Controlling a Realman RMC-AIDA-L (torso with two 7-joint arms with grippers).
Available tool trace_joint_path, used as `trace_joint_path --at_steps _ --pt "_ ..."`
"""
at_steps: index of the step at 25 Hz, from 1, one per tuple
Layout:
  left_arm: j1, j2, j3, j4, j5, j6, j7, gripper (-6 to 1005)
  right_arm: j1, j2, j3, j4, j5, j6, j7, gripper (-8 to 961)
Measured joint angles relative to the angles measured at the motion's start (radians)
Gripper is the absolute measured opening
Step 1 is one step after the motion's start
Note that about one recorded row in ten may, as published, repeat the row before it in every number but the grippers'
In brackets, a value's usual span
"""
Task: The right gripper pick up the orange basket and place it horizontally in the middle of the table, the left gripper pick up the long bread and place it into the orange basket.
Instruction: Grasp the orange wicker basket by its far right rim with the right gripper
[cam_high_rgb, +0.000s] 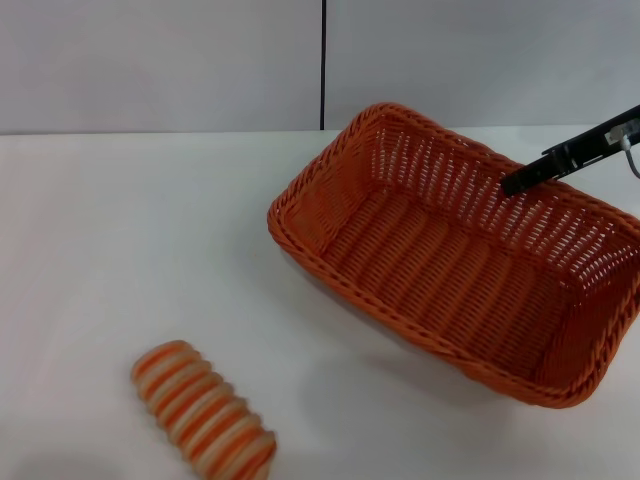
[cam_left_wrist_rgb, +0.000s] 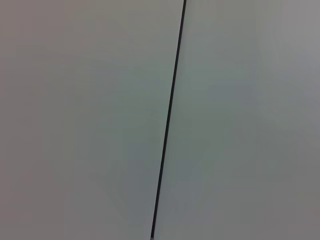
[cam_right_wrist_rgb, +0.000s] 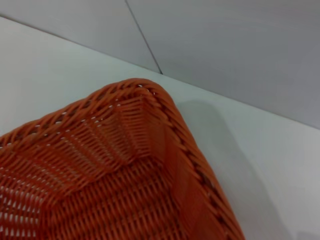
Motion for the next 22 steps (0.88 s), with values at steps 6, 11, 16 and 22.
trace_joint_path --at_steps 6,11,16,22 --pt "-0.001 0.000 0.000 0.000 0.000 0.000 0.000 800 -0.002 0.001 0.009 0.054 0.011 -0.067 -0.048 514" --pt "-0.003 0.000 0.000 0.000 0.000 -0.001 0.000 799 -0.001 0.002 0.005 0.072 0.065 -0.084 -0.077 513" --pt "-0.008 0.000 0.000 0.001 0.000 -0.010 0.000 798 0.006 0.008 0.005 0.126 0.073 -0.122 -0.105 512" --pt "-0.012 0.000 0.000 0.014 0.000 -0.014 0.000 797 0.008 0.012 0.002 0.172 0.077 -0.168 -0.118 511"
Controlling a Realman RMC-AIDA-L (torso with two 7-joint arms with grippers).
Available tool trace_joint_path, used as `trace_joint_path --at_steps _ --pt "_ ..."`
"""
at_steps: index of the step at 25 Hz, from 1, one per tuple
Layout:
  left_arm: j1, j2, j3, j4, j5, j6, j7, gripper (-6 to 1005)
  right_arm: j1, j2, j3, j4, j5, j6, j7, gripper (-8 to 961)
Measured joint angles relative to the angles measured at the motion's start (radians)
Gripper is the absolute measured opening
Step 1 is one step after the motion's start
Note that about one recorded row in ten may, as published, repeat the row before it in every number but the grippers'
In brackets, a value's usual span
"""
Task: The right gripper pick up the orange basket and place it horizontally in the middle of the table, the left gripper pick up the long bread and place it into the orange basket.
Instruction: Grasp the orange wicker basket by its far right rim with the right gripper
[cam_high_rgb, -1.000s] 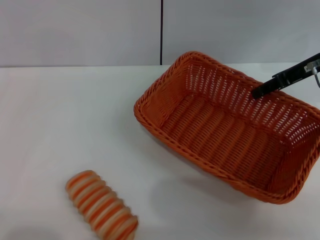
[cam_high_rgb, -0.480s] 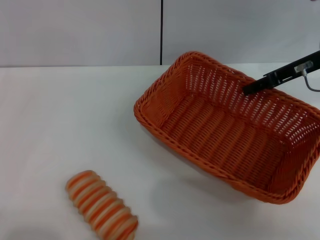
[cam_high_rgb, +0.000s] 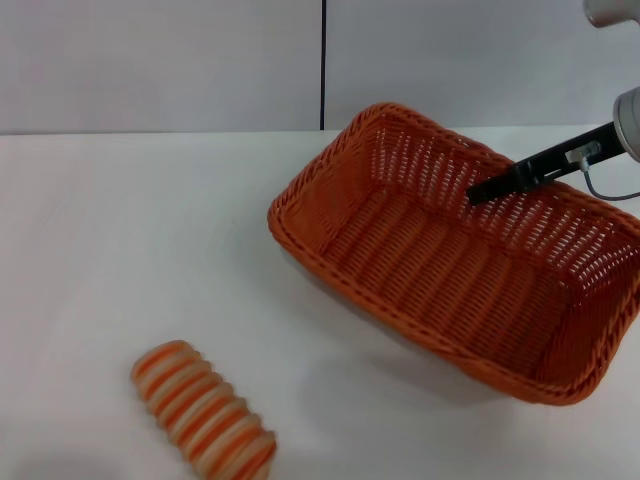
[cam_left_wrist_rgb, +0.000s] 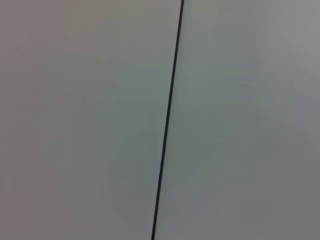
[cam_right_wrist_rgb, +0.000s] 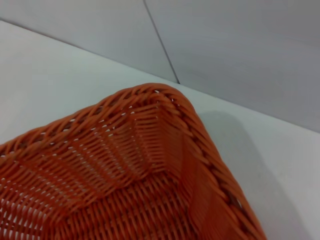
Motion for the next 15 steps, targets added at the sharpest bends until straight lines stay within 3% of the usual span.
trace_joint_path --at_steps 12,15 --pt "-0.004 0.000 0.000 0.014 0.000 -0.008 0.001 795 -0.004 0.012 0.000 0.001 0.000 -0.005 -0.001 509" --pt "-0.005 0.000 0.000 0.015 0.000 -0.010 0.001 794 -0.005 0.014 0.003 0.000 0.000 -0.011 -0.001 410"
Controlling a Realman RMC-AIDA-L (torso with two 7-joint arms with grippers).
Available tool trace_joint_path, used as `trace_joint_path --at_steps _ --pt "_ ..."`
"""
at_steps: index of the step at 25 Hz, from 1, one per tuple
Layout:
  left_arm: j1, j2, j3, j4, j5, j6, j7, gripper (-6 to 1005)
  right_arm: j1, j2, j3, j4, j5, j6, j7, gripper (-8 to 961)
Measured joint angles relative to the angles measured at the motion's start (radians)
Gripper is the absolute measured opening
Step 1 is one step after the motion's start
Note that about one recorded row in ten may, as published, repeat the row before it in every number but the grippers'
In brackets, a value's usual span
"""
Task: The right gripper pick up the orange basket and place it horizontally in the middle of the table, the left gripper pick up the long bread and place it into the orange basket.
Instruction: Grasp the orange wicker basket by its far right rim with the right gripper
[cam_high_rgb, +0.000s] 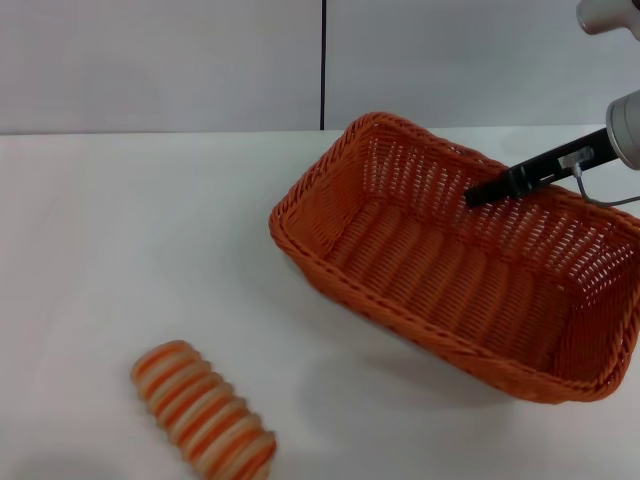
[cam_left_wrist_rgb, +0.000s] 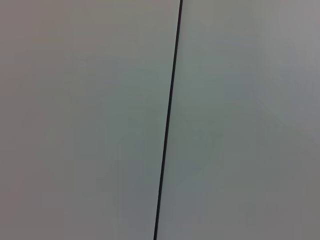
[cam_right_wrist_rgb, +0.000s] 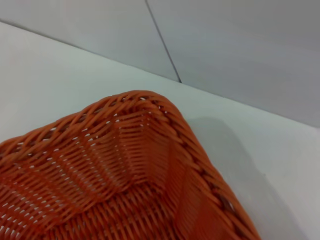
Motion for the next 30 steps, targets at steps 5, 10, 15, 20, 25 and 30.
trace_joint_path --at_steps 5,10,15,20,25,30 --pt "0.002 0.001 0.000 0.004 0.000 -0.002 0.000 793 0.001 0.006 -0.005 -0.006 0.000 0.000 -0.008 351" --pt "0.009 0.000 0.000 0.009 0.000 -0.003 0.000 792 -0.003 0.017 -0.005 -0.038 0.000 0.010 -0.021 313" --pt "0.013 0.000 0.000 0.005 0.000 -0.001 0.000 791 0.003 0.021 -0.005 -0.049 -0.001 0.033 -0.042 289" --pt "0.015 -0.002 0.000 0.002 0.000 0.002 0.000 790 0.005 0.027 -0.012 -0.088 -0.001 0.053 -0.051 269" --pt "0.014 -0.002 0.000 0.000 0.000 0.004 0.000 789 0.006 0.030 -0.055 -0.142 -0.001 0.072 -0.056 256" --pt "0.016 -0.003 0.000 -0.001 0.000 0.001 0.002 788 0.009 0.035 -0.123 -0.199 -0.001 0.079 -0.062 247"
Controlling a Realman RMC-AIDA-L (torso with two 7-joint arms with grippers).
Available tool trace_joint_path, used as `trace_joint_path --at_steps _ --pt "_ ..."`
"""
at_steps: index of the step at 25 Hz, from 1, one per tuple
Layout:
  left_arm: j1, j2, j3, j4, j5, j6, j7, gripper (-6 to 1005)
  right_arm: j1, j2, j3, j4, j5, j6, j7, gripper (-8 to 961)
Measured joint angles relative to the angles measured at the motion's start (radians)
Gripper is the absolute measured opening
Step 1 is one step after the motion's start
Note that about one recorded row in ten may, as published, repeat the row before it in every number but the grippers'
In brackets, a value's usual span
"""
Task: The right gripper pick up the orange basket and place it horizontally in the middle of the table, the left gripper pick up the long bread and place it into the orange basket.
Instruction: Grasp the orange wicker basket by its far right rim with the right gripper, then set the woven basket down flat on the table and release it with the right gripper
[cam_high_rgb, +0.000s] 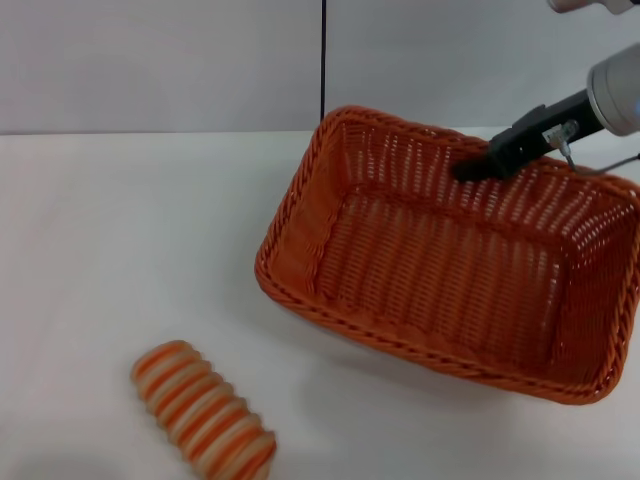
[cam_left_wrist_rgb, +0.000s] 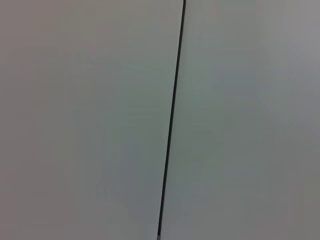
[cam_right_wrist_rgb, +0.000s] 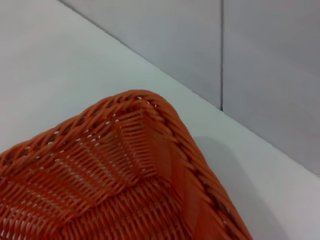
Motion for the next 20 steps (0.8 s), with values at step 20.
trace_joint_path --at_steps 20 --pt "0.010 -0.002 0.000 -0.011 0.000 0.004 0.009 784 0.047 0.013 -0.168 0.069 0.209 -0.072 -0.264 224"
